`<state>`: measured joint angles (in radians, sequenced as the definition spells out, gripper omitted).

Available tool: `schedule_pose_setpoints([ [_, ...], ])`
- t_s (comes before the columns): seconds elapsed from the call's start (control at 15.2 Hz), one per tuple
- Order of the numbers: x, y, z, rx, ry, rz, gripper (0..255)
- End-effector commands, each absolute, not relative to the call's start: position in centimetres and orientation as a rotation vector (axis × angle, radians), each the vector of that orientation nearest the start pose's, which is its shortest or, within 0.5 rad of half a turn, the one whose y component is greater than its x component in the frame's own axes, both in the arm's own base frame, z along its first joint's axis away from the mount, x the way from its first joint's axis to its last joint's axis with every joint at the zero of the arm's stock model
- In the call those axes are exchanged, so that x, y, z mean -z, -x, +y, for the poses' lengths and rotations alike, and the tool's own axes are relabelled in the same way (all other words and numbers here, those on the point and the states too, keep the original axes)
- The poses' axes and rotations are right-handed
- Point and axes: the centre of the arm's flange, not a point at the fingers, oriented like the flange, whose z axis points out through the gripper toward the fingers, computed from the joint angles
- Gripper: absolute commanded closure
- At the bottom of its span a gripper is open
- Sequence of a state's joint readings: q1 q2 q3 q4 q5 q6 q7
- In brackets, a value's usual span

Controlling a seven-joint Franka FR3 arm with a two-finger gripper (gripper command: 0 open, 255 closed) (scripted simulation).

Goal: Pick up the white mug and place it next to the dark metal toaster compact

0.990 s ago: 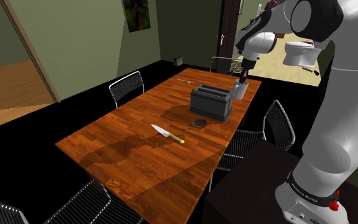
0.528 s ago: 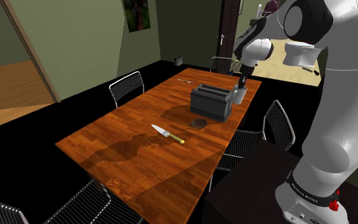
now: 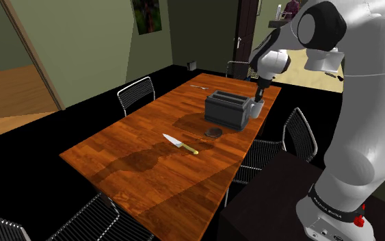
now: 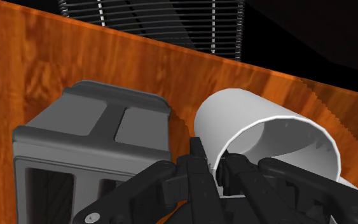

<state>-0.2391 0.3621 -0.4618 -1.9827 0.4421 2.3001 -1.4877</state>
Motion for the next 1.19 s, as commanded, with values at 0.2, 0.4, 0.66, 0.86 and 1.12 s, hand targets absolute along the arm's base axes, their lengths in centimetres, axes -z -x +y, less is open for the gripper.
schedule_pose_setpoints([
  [0.2,-27.5,-47.7,-37.6,0.241,2.963,-0.784,255],
  [0.4,-25.9,-47.7,-37.6,0.241,2.963,-0.784,255],
  [0.66,-23.8,-47.7,-37.6,0.241,2.963,-0.784,255],
  [0.86,-22.2,-47.7,-37.6,0.241,2.963,-0.784,255],
  [1.12,-20.1,-47.7,-37.6,0.241,2.963,-0.784,255],
])
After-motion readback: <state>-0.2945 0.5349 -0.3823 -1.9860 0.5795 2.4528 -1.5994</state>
